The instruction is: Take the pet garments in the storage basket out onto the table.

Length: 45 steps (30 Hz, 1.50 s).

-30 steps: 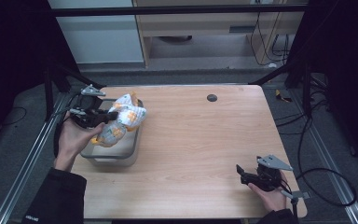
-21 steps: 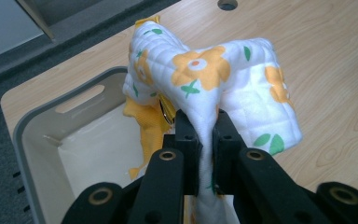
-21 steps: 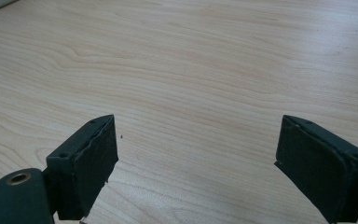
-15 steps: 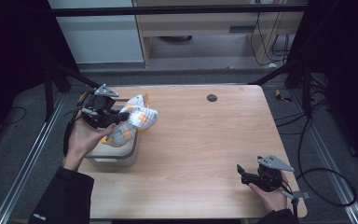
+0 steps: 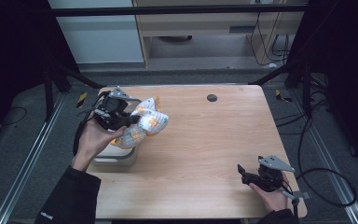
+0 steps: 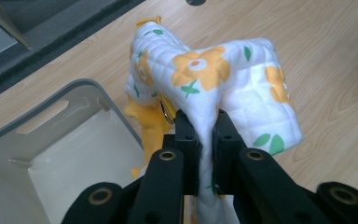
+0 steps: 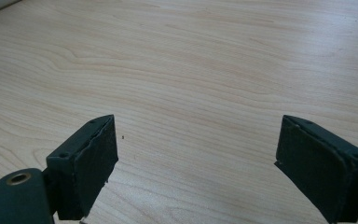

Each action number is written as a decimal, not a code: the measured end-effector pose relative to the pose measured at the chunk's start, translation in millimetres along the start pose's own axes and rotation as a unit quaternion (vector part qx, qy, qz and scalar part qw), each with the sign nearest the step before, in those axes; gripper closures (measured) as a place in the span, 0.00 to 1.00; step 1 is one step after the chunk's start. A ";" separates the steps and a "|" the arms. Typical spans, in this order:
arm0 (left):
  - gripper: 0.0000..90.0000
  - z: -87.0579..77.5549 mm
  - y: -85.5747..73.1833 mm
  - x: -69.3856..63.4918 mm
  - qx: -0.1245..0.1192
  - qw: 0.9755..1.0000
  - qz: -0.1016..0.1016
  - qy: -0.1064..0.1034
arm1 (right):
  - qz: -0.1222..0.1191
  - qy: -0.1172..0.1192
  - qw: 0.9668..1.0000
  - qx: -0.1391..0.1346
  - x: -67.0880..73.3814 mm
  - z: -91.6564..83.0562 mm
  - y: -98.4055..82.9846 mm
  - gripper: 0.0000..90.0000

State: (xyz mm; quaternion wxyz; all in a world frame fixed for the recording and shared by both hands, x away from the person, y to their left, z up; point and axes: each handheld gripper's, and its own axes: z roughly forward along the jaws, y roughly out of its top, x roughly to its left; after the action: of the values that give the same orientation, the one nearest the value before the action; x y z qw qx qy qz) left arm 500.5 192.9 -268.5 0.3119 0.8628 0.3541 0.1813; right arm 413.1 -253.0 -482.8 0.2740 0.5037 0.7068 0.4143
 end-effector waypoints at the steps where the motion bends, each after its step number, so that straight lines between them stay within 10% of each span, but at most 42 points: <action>1: 0.93 0.6 1.0 -1.6 -0.001 1.000 0.001 -0.001 | 0.000 0.000 1.000 0.000 0.0 0.0 0.0 0.14; 45: 0.93 66.4 24.6 -68.2 0.039 0.994 0.078 -0.069 | 0.004 -0.016 1.000 -0.008 -6.2 -3.5 -1.3 0.14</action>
State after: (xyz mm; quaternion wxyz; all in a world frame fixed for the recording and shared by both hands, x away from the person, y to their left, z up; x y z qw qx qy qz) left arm 501.5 102.6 -307.5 0.2870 0.9097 0.2700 0.1312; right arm 411.8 -260.2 -482.4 0.2875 0.5106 0.6969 0.4134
